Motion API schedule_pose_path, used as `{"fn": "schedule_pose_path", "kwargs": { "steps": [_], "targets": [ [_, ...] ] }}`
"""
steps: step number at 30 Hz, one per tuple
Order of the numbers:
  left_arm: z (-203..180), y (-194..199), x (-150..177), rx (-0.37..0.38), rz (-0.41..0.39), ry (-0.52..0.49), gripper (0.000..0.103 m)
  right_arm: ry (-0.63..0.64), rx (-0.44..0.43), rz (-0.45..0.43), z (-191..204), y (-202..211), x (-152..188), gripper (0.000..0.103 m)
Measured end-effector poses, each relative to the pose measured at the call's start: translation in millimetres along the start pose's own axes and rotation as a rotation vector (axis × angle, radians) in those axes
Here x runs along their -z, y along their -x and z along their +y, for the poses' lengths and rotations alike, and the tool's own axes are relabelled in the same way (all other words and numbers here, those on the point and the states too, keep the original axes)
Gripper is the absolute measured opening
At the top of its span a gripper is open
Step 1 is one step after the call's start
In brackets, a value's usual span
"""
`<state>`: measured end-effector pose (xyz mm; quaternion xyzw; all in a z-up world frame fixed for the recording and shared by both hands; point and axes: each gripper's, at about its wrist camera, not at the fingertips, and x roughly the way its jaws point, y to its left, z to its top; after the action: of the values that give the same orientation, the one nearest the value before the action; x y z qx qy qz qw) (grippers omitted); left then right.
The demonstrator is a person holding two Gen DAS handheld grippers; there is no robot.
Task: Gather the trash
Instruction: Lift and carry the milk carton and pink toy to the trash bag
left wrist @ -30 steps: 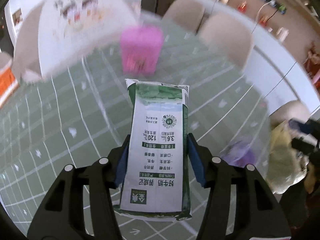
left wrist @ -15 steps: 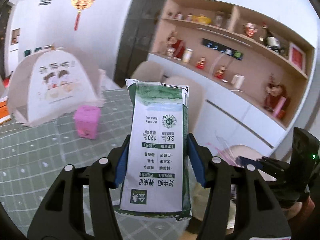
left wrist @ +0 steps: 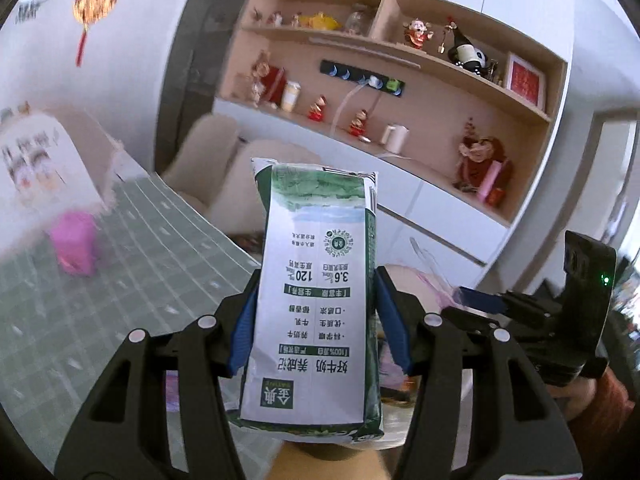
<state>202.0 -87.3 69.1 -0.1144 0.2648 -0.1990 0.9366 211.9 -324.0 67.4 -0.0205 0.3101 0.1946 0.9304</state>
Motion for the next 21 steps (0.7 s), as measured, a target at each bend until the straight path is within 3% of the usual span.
{"fn": "schedule_pose_path", "kwargs": {
  "steps": [3,12,21],
  "targets": [
    [-9,-24,13,0.050,0.053,0.027,0.052,-0.049,0.023,0.005,-16,2,9,0.043],
    [-50,-83,24,0.139,0.157,-0.037,0.052,-0.144,0.146,-0.005,-75,32,48,0.043],
    [-81,-169,56,0.164,0.306,-0.095,0.052,-0.277,0.210,0.038,-122,24,84,0.043]
  ]
}}
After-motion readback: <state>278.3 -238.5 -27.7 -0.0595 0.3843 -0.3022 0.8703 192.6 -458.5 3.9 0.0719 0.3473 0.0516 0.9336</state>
